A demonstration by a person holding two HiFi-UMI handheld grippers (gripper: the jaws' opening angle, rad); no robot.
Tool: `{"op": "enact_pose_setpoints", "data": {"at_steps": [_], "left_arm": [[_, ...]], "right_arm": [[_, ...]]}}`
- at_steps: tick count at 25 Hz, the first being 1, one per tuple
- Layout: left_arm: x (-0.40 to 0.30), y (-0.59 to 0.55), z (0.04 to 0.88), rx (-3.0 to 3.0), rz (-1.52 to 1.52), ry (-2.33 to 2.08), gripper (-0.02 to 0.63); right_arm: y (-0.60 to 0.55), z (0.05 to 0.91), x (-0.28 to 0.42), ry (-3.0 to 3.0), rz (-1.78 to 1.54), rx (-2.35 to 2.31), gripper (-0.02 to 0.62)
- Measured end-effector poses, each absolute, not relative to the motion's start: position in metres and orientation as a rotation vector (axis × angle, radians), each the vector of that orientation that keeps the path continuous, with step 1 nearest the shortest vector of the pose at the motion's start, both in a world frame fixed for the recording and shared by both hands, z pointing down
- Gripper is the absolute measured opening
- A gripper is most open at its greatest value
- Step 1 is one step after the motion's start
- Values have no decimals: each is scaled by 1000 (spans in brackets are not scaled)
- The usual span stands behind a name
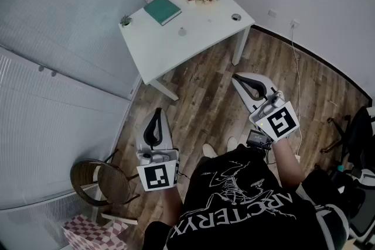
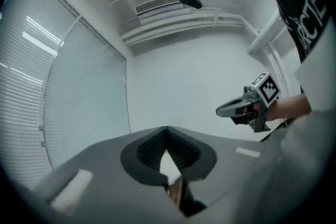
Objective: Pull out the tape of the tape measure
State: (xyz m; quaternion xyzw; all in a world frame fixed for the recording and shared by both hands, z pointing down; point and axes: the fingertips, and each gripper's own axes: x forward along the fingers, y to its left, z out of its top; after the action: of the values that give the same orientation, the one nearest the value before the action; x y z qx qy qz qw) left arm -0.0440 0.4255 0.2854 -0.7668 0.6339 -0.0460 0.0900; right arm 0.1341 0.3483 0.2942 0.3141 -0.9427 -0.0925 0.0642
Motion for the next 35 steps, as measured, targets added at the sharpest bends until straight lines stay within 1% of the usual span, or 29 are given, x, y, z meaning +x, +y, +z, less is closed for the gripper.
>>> {"op": "enact_pose_setpoints", "data": {"at_steps": [6,11,26,30,35], "left_arm": [[-38,422,288,-2278,-133,1894,12],[-34,416,290,-2271,-137,1907,12],[5,367,297,-2233,-178,1953,12],[-4,328,309,-2251,-197,1955,12],[-47,251,320,-2266,-183,1950,12]], "right_arm": [[344,293,134,-2844,-325,922,9],[338,295,135,-2863,-298,905,9],[290,297,175,-2949,-315,840,9],[248,312,156,-2926,-320,810,9],[174,324,110,-2912,-314,806,9]]}}
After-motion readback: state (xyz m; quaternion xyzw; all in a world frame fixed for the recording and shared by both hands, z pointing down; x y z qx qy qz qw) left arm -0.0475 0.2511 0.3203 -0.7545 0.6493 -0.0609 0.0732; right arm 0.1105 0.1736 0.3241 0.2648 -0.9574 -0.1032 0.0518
